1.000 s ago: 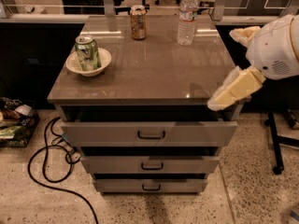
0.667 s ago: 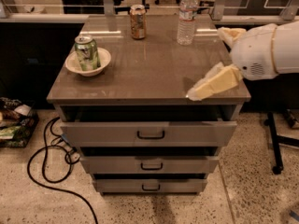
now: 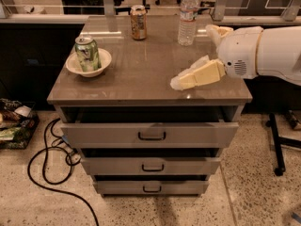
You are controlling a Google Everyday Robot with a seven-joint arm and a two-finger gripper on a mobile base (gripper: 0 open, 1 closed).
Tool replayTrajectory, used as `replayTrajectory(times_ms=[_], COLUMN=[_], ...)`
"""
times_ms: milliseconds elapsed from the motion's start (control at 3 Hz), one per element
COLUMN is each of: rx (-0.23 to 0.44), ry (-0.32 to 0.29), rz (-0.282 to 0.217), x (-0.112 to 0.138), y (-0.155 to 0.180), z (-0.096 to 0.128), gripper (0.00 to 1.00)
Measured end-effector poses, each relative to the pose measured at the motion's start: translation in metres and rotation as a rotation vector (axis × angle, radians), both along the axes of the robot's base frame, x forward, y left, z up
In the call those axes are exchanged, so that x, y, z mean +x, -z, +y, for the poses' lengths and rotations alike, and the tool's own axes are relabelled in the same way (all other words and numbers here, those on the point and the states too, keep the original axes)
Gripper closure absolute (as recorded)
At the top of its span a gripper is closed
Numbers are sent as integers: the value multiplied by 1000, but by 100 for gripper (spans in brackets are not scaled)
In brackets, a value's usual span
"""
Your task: Pick green can from paper bowl and place on counter
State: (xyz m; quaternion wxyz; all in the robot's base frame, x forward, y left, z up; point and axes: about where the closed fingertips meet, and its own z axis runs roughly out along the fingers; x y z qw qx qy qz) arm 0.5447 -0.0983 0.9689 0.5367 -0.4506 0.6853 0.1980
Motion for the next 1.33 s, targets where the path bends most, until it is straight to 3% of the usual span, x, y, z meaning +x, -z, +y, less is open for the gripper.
replayTrajectory(times_ms=[667, 1333], rx=[4, 124], ry=[-9, -80], rz=[-18, -63], x=[12, 83], y=[1, 11], z=[13, 80], gripper=[0, 0])
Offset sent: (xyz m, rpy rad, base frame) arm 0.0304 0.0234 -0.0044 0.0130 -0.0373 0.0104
